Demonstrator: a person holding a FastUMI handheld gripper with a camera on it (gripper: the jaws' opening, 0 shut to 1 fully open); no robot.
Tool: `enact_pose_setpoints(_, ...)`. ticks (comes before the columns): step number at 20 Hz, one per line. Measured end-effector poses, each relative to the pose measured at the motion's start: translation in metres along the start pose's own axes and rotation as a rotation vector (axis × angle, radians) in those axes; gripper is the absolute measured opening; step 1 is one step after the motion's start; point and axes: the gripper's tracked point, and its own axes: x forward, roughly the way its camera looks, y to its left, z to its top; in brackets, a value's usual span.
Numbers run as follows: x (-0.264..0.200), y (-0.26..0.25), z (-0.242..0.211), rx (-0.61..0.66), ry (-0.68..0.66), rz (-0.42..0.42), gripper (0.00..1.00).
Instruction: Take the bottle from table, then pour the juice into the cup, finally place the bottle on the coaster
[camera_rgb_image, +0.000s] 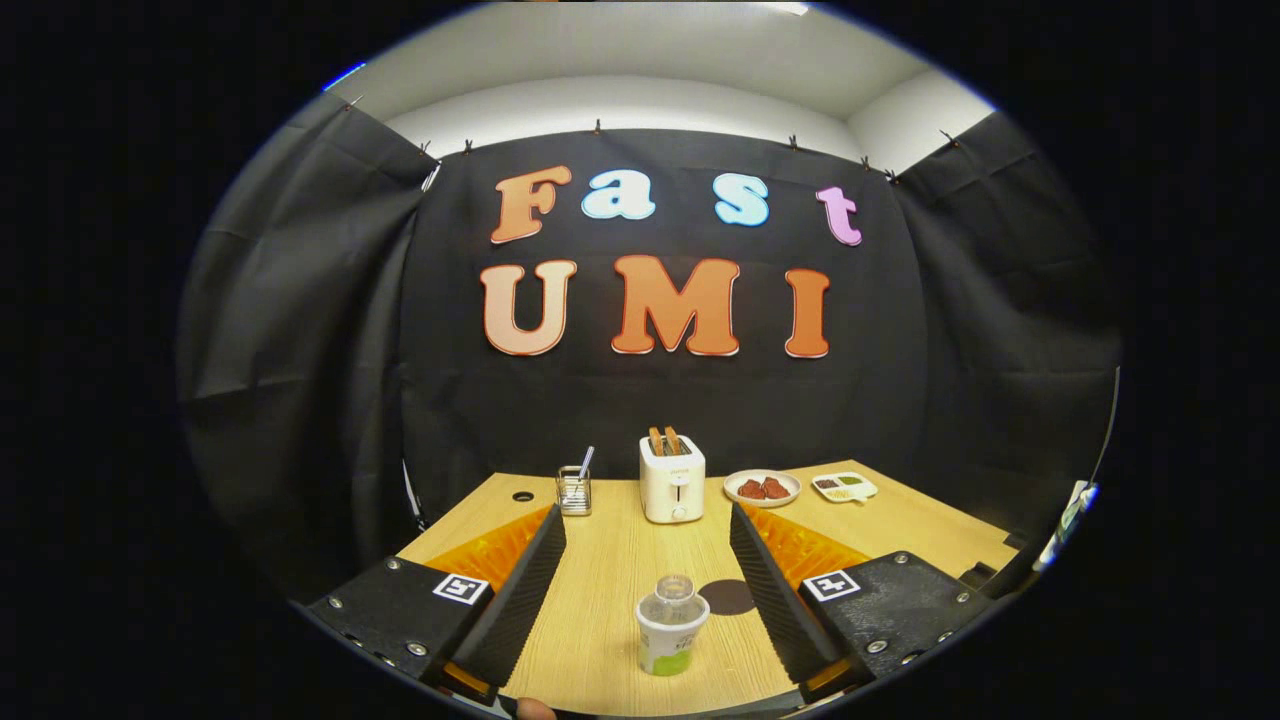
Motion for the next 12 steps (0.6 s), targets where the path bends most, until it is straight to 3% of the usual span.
enact_pose_setpoints(12,0.018,-0.025,-0.089,-0.045,0.142,-0.073,0.99)
